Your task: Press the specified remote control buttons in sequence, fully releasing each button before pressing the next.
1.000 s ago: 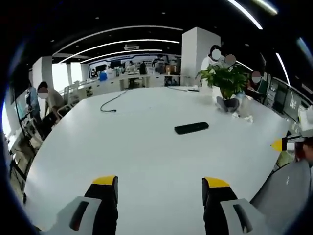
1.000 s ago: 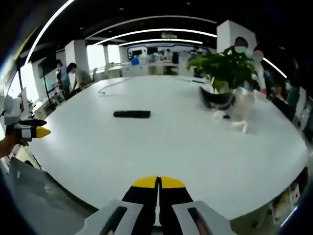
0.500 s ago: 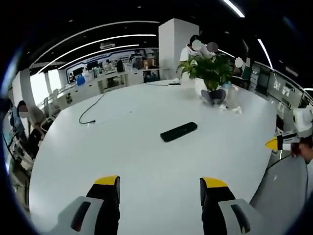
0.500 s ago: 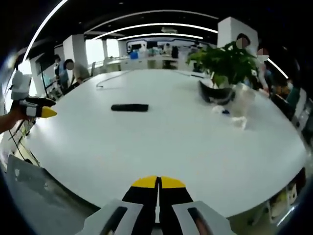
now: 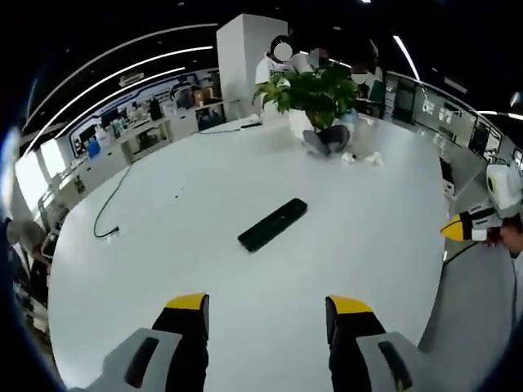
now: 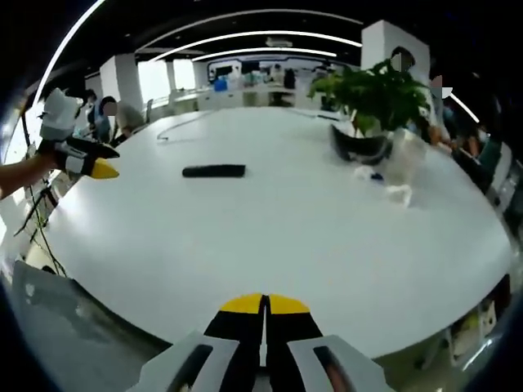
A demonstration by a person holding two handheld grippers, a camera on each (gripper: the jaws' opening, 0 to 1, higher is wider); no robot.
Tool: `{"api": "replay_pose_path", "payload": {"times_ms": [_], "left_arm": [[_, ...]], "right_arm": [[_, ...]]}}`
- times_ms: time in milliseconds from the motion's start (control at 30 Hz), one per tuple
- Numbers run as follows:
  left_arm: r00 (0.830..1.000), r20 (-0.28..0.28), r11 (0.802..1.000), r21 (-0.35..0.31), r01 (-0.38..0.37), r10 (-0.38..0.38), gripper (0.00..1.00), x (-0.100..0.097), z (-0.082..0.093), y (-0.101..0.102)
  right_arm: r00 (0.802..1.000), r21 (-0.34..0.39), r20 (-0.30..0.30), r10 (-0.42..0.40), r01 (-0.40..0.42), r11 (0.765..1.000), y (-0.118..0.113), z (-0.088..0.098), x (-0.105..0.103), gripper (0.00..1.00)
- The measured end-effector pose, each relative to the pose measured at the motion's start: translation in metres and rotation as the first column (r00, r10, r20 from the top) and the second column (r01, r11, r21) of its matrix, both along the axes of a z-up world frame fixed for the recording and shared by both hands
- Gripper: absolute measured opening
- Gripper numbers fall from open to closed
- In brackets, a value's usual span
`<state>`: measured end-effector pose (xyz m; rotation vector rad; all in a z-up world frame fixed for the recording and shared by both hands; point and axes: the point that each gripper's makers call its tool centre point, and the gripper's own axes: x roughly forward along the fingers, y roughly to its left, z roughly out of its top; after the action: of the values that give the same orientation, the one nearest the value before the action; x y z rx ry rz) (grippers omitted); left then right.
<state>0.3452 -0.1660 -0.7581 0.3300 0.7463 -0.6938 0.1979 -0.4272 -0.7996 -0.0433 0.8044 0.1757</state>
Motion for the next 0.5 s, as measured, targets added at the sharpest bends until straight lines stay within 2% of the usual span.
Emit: {"api": "replay_pose_path", "payload": {"times_ms": [167,333,400,500], "left_arm": [[0.997,-0.02,0.996,0.043,0.079,-0.078,0.55,0.015,-0.008,-0.014],[0.989,-0.032,0.988,0.065,0.143,-0.141,0.53,0.031,-0.007,-0.026],[0.981,-0.03,0.977,0.085,0.195,-0.193,0.53,0.038,-0.007,-0.033],[0.972,-0.045,0.965,0.117,0.233,-0.23,0.51,0.048,-0.012,-0.039]], "right_arm": [[1.0,0.002,-0.014,0.001,-0.001,1.0,0.0,-0.002,-0.001,0.0],[1.0,-0.004,-0.026,0.009,-0.009,1.0,0.001,-0.004,-0.002,0.0],[0.999,-0.004,-0.031,0.008,-0.008,1.0,0.001,-0.005,-0.002,0.0],[0.999,-0.007,-0.039,0.009,-0.009,1.0,0.001,-0.006,-0.002,0.0]]}}
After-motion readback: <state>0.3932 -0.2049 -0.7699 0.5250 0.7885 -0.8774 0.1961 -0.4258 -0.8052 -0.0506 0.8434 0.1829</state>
